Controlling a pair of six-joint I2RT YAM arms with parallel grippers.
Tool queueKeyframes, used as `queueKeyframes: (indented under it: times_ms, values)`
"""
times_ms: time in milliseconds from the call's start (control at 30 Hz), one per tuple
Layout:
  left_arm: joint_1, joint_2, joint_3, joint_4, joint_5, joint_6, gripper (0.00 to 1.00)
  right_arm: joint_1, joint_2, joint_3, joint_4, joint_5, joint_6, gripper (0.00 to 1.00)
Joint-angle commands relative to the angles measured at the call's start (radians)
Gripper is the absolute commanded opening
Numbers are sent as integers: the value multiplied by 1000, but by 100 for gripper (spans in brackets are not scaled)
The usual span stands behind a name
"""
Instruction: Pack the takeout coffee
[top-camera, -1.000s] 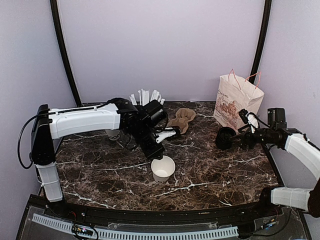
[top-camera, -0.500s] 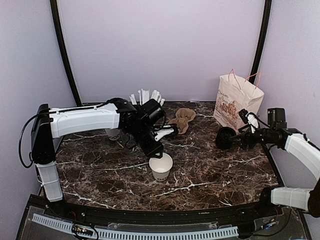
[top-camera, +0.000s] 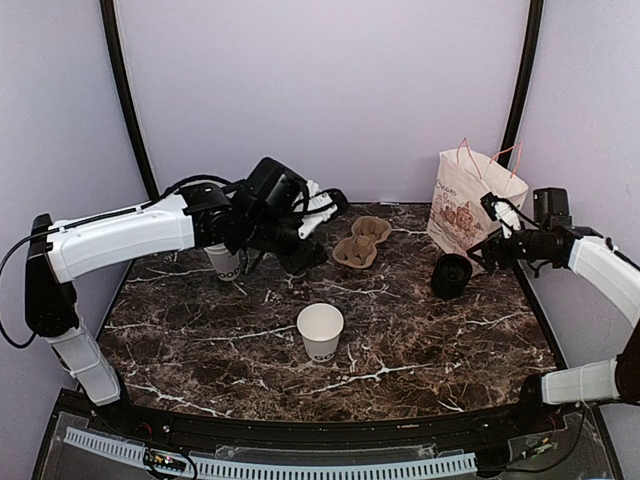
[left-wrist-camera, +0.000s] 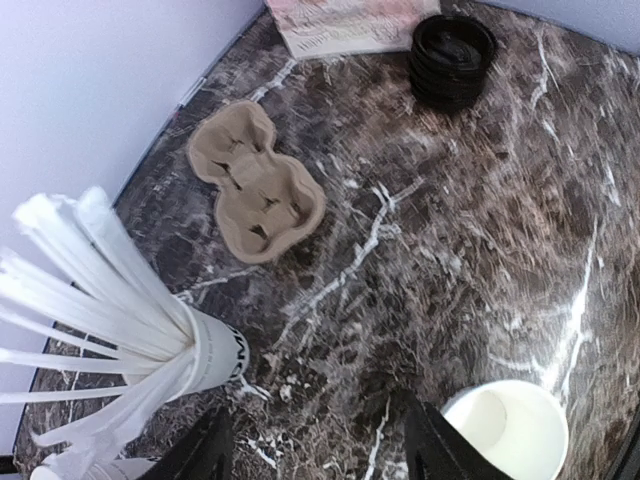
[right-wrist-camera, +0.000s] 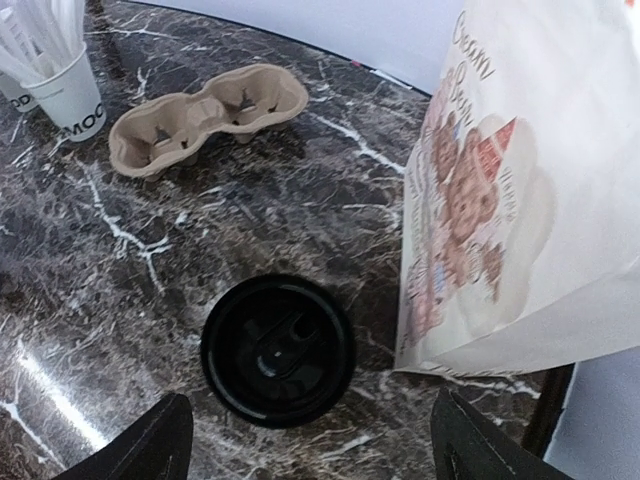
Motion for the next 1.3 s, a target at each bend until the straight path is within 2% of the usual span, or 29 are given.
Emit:
queueKeyframes:
  times_ms: [0, 100, 167, 267, 333, 633, 933, 1100, 1267]
  values:
    - [18, -111, -118, 349, -193, 2, 64, 14, 116, 174, -101, 149, 2, 84]
    - [64, -122, -143, 375, -237, -57, 66, 22, 190, 272, -179, 190, 33, 79]
    - [95, -149, -175, 359, -198, -109, 66, 46, 216, 303, -204, 226, 54, 75]
    - [104, -206, -302, 440, -152, -119, 66, 71, 243, 318, -206, 303, 100, 73]
    - [103, -230, -326, 471, -142, -123, 66, 74, 267, 328, -223, 328, 131, 73]
    - [103, -198, -280, 408, -141, -144, 64, 88, 342, 339, -281, 381, 181, 68]
    - [104, -203, -280, 403, -116, -142, 63, 114, 383, 353, -283, 359, 194, 64]
    - [102, -205, -279, 399, -75, -144, 61, 130, 424, 390, -291, 380, 198, 59]
    - [96, -208, -283, 402, -109, -133, 61, 150, 467, 414, -298, 410, 197, 55]
